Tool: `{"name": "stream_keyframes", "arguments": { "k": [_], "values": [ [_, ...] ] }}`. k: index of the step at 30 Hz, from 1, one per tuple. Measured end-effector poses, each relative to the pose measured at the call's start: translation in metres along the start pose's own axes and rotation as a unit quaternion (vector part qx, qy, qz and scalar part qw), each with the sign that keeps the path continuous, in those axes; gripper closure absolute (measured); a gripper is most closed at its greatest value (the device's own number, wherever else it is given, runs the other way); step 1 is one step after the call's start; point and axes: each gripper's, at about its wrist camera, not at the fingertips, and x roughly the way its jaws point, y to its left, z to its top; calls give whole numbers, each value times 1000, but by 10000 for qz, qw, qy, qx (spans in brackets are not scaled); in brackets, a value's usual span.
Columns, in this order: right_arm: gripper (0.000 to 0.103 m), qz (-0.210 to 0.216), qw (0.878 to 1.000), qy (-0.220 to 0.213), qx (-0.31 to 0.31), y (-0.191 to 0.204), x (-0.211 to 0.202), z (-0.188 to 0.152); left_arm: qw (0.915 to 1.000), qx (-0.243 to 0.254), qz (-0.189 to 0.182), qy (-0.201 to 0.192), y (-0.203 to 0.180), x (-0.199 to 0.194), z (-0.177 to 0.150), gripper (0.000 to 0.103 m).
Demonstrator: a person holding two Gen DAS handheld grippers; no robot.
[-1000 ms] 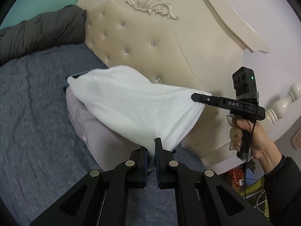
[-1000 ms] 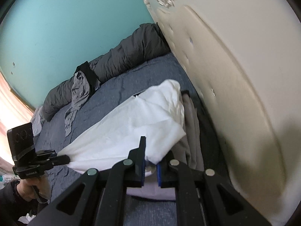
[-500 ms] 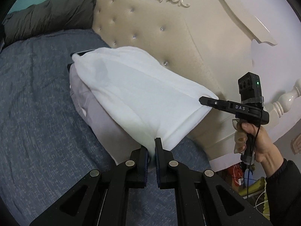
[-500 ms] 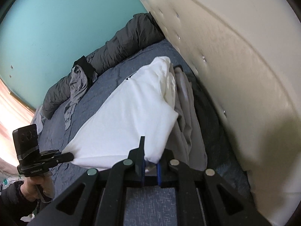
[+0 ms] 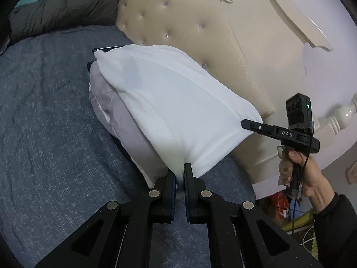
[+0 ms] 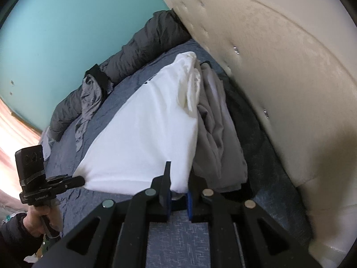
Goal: Fold clothes
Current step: 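Lower the folded shirt onto the clothes stack with both tools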
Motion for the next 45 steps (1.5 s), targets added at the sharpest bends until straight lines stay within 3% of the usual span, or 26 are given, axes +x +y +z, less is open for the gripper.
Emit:
{"name": "stream_keyframes", "arguments": {
  "k": [4, 9, 11, 15, 20, 22, 27, 36, 41, 45],
  "values": [
    [73, -311, 9995, -97, -56, -2, -8, -3, 10000, -17, 4, -60, 0, -9, -2, 96],
    [72, -584, 9964, -565, -254, 4, -35, -7, 9990, 26, 117, -420, -1, -35, 4, 96],
    [72, -865, 9917, -784, -534, 14, -46, -5, 9987, 113, 174, -470, -2, -37, 14, 96],
    [73, -883, 9843, -1183, -967, 37, -51, 6, 9982, 334, 287, -402, -9, -22, 37, 96],
    [73, -919, 9860, -976, -989, 39, -18, 23, 9981, 418, 345, -295, -13, -1, 52, 96],
    [82, -912, 9875, -911, -906, 37, -7, 22, 9983, 389, 390, -202, -9, 10, 51, 96],
    [91, -1134, 9886, -631, -765, 19, 17, 7, 9989, 157, 438, 0, 11, 28, 34, 96],
    [94, -1013, 9921, -549, -490, -4, 30, -4, 9995, -127, 294, -25, 25, 38, 18, 96],
    [94, -716, 9910, -1073, -354, 3, -3, 16, 9996, -125, 225, -138, 25, 27, 27, 97],
    [90, -793, 9912, -933, -494, 17, -1, 54, 9991, -179, 205, -329, 25, 12, 39, 97]
  ]
}}
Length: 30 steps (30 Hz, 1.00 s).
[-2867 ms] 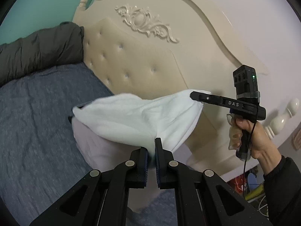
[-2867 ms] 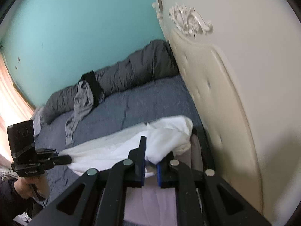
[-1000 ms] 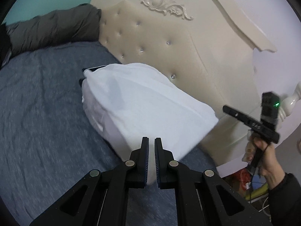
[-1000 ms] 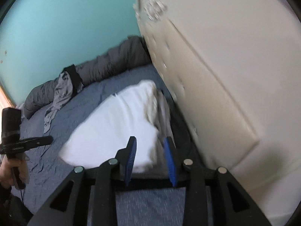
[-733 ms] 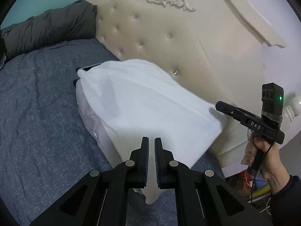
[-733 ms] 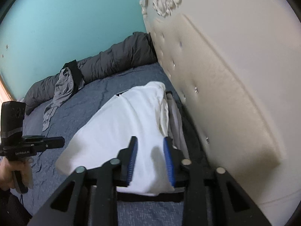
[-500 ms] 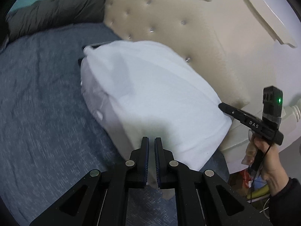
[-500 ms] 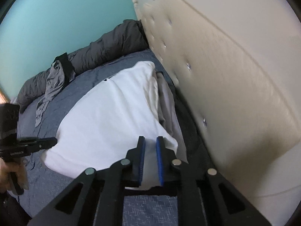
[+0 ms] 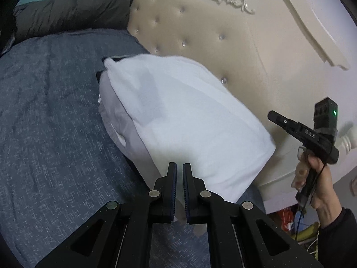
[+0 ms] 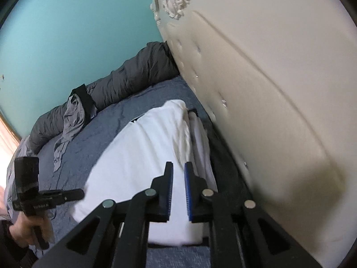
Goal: Fold clothes
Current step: 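Lower the folded shirt onto the clothes stack with both tools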
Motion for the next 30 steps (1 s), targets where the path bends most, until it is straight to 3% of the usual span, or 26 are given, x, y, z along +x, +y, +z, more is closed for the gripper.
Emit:
{"name": "stream_keyframes", "arguments": {
  "k": [4, 10, 20, 23, 27, 30],
  "values": [
    [76, -112, 9991, 316, -265, 13, 25, 34, 9998, 139, 123, -79, 1, -3, 7, 97],
    [76, -578, 9904, 995, -762, 35, 80, 65, 9999, 140, -29, 63, 10, 15, 2, 97],
    [76, -921, 9812, 1554, -685, 28, 142, 88, 9991, 374, -171, 71, 10, 24, -4, 97],
    [95, -1034, 9774, 1753, -576, 21, 157, 90, 9987, 473, -177, 59, 10, 25, -4, 97],
    [99, -1151, 9789, 1630, -443, 15, 160, 93, 9987, 454, -230, 37, 14, 25, -7, 97],
    [100, -1565, 9769, 1382, -446, 11, 156, 96, 9987, 442, -260, 17, 15, 25, -9, 97]
  ]
}}
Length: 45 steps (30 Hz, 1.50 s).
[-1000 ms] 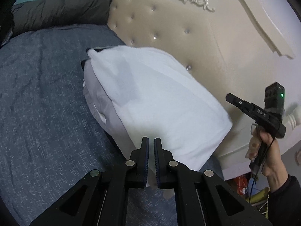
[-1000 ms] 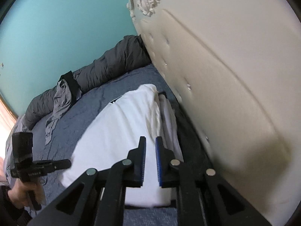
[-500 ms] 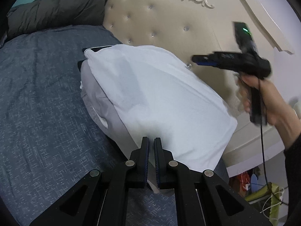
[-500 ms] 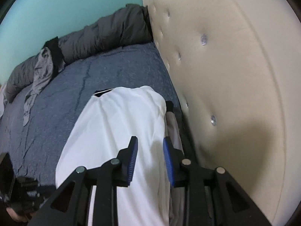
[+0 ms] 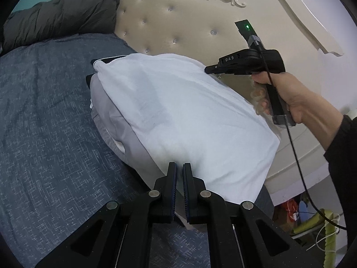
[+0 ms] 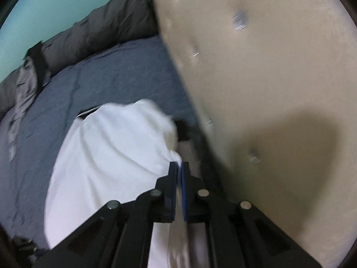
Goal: Fold clothes
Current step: 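Lower the folded shirt onto the clothes stack with both tools, then open both tools and release the shirt on top of the stack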
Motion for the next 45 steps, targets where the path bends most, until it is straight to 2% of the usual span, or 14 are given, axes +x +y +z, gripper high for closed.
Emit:
{"name": "stream_keyframes", "arguments": {
  "k": [4, 6, 10, 12, 15, 17, 20, 26, 28, 31, 36, 40, 45],
  "values": [
    [100, -369, 9992, 39, -116, 4, 7, -3, 10000, -11, -12, -16, 2, 0, 0, 97],
    [100, -408, 9990, 96, -144, 6, 11, -5, 10000, -22, -9, -14, 2, 0, 0, 97],
    [99, -258, 9995, 42, -187, 8, 10, -10, 10000, -39, 4, -13, 2, 1, 0, 97],
    [98, -75, 9998, -133, -94, 4, 0, -10, 10000, -49, 13, -13, 2, 1, 1, 97],
    [94, -163, 9990, -414, 54, -5, -19, -14, 10000, -41, 38, -1, 1, 0, 1, 97],
    [94, -57, 9979, -635, 98, -6, -33, -18, 10000, 0, 71, 18, 1, 0, 1, 97],
    [94, 577, 9950, -797, 145, -6, -52, -29, 9999, -24, 88, 62, 2, -1, 1, 97],
    [94, 990, 9941, -342, -283, 11, -67, -74, 9999, -84, 61, -60, -2, -16, 3, 97],
    [94, 1019, 9937, -268, -378, 11, -69, -91, 10000, -59, 24, -55, -6, -17, 3, 97],
    [94, 620, 9963, -175, -574, 9, -65, -112, 9999, 17, 35, 128, -12, -12, 1, 97],
    [94, 961, 9938, -507, 248, -13, -82, -126, 9998, -50, 94, 140, -15, -19, 0, 97],
    [94, 956, 9906, -955, 222, -7, -109, -136, 9999, -56, 114, 66, -21, -29, 1, 97],
    [94, 950, 9900, -1038, 60, 1, -116, -152, 9999, 121, 85, 75, -39, -30, -1, 97]
  ]
}}
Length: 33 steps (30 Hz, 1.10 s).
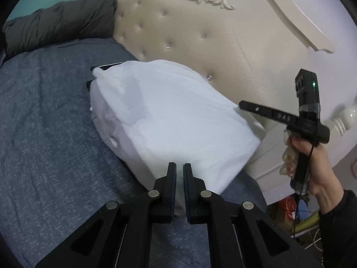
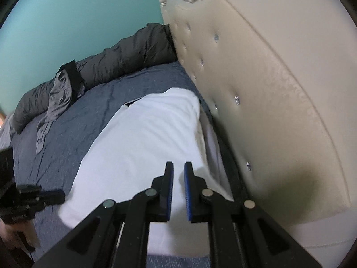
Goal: Fold clothes
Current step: 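Open both tools and release the shirt on top of the stack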
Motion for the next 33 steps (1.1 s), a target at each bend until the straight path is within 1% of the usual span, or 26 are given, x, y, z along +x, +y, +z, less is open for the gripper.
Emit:
{"name": "stream_keyframes", "arguments": {
  "k": [2, 6, 9, 11, 12, 14, 16, 18, 23, 27, 33],
  "values": [
    [94, -44, 10000, 33, 51, -5, 1, -8, 10000, 60, 2, 20, -6, 1, -2, 97],
    [94, 71, 9987, -72, 507, -25, 1, -21, 9999, 74, 38, 71, -9, 2, -8, 97],
    [94, 37, 9972, -189, 729, -38, -7, -31, 9999, 108, 70, 90, -10, 0, -12, 97],
    [94, -105, 9967, -227, 778, -44, -12, -36, 9998, 124, 107, 79, -10, -2, -13, 97],
    [94, -98, 9959, -315, 847, -47, -16, -38, 9998, 121, 121, 64, -10, -4, -13, 96],
    [94, 53, 9939, -525, 964, -49, -25, -42, 9998, 131, 138, 23, -11, -6, -13, 96],
    [94, 23, 9938, -629, 912, -46, -30, -44, 9998, 126, 137, 42, -12, -5, -13, 96],
    [94, 16, 9946, -637, 821, -41, -30, -46, 9998, 108, 144, 57, -11, -5, -14, 97],
    [94, -180, 9960, -437, 760, -38, -19, -54, 9998, 71, 174, 105, -9, -5, -18, 96],
    [94, -202, 9943, -591, 868, -38, -28, -59, 9997, 107, 226, 81, -10, -13, -20, 96],
    [94, -218, 9931, -792, 840, -23, -49, -62, 9996, 163, 239, 3, -17, -31, -21, 96]
  ]
}}
